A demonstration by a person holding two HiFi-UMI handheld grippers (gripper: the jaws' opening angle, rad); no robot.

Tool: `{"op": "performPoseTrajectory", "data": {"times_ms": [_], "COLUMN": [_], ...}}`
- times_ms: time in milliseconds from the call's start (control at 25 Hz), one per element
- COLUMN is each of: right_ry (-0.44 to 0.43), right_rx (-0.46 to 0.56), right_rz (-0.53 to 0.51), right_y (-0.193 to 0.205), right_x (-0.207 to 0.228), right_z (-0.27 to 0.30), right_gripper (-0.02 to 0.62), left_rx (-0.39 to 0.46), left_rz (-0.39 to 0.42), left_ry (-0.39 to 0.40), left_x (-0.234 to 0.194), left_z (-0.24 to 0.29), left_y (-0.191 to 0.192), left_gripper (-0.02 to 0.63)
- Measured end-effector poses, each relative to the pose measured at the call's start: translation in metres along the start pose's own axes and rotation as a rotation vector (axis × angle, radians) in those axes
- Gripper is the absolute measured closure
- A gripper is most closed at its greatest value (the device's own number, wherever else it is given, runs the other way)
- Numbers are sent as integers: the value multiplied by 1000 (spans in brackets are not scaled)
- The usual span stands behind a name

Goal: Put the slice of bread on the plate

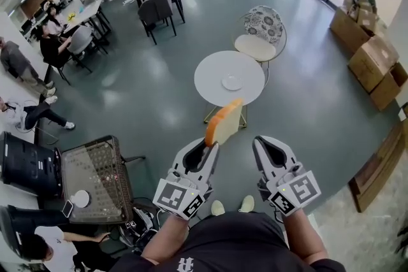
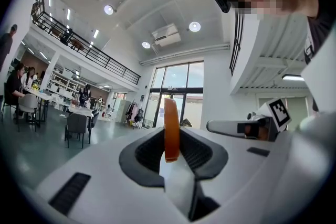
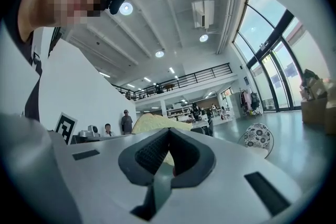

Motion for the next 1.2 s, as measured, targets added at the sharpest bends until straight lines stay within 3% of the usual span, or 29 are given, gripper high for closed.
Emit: {"op": "performPoseTrajectory", "data": {"times_ms": [680, 1200], "right_ry": [49, 39], "right_rx": [-1, 11], "right_rz": [-6, 17], "right_y": [9, 16], "right_x": [-32, 24], "right_z": [32, 57], "right_gripper": [594, 594], "left_rx": [-12, -49], "left_rz": [-17, -7], "left_ry": [39, 30], "left_x": [-43, -58], "left_z": [-20, 36], "left_y": [-2, 12], "left_gripper": [514, 514]}}
Point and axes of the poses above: the fingertips, and each gripper's own axes: z forward along the fingers, x to its right, y out of its underside, the point moved 4 cm from there along -z, backward along the fingers, and after that the axes turned 5 degrees about -z, right-handed, at the moved point
